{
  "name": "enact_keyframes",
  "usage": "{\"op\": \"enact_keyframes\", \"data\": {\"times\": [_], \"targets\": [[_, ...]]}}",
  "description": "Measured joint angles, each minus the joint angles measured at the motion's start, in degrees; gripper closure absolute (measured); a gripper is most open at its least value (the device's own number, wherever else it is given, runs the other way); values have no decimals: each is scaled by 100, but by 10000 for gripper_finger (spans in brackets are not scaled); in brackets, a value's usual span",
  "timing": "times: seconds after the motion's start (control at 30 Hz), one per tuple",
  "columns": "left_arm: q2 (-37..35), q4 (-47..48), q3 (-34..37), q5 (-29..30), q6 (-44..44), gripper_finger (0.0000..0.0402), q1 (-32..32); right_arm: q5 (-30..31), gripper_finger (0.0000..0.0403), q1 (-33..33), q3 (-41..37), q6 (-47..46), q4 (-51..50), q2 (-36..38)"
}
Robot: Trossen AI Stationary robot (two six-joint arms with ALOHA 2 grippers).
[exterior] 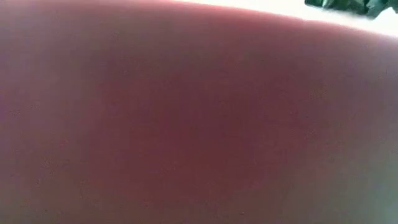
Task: Sort silverware
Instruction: Put the blue fork into the utensil holder
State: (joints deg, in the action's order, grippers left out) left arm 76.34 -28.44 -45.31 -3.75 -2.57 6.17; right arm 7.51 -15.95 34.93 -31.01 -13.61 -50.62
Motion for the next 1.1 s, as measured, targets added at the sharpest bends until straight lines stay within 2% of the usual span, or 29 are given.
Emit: {"op": "enact_keyframes", "data": {"times": [0.1, 0.17, 0.53, 0.83, 1.0, 1.1], "targets": [[78, -1172, 348, 164, 64, 313, -309, -51, 325, -64, 316, -271, -420, -249], [161, -1454, 430, 313, 207, 313, -452, -83, 325, -119, 543, -458, -764, -502], [168, -1255, 429, 365, 487, 313, -620, -917, 325, -857, 1539, -2064, -2484, -2174], [168, -1113, 429, 366, 498, 313, -581, -1949, 323, -1627, 1589, -3386, -2562, -3197], [168, -1113, 429, 370, 499, 313, -583, -2408, 290, -1806, 1589, -4021, -2542, -3303], [168, -1113, 429, 374, 498, 313, -583, -2439, 261, -1895, 1589, -4310, -2558, -3302]]}}
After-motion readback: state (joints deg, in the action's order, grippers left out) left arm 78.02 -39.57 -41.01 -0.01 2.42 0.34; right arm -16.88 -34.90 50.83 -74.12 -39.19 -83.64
